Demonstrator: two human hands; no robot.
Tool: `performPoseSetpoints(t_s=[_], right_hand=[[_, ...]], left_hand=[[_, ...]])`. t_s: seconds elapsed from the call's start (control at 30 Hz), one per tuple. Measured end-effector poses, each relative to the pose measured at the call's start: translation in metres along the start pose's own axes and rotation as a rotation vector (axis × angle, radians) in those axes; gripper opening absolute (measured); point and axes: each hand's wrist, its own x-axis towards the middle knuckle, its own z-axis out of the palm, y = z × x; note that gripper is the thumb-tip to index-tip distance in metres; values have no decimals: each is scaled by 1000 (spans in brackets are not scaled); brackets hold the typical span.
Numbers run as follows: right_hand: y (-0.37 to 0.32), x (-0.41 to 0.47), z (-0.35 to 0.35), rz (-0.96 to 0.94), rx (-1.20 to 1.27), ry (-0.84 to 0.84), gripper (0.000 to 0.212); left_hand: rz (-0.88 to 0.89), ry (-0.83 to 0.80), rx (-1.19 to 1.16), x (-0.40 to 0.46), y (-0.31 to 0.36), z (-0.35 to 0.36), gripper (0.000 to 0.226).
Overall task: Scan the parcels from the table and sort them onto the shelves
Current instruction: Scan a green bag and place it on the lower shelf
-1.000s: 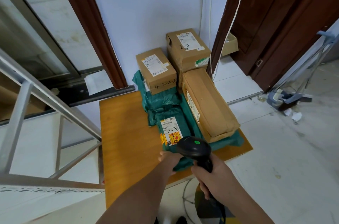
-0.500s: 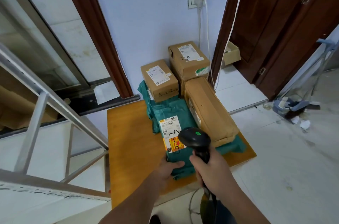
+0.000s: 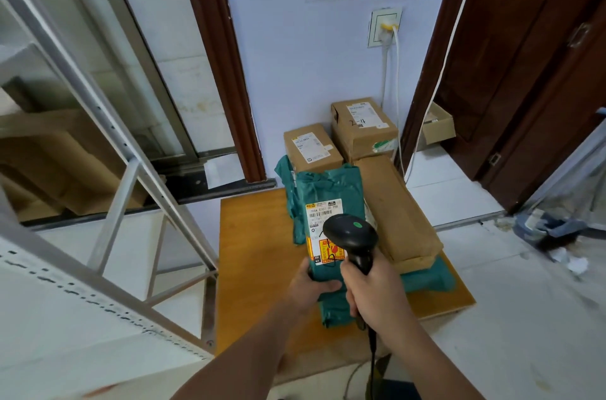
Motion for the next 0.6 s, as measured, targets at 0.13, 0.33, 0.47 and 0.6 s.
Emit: performPoseSetpoints(t_s=[0.13, 0.33, 0.47, 0.6], right_hand=[[-1, -10, 2, -12, -2, -7, 14], [-5, -26, 6, -22, -2, -18, 7], [-17, -45, 13, 3, 0, -70, 7], [-29, -70, 25, 12, -37, -75, 6]], left_hand=[[44, -26, 24, -4, -6, -1, 93], [56, -105, 36, -20, -8, -6, 82], [-19, -95, 23, -25, -17, -21, 89], [-53, -91, -10, -38, -27, -41, 83]])
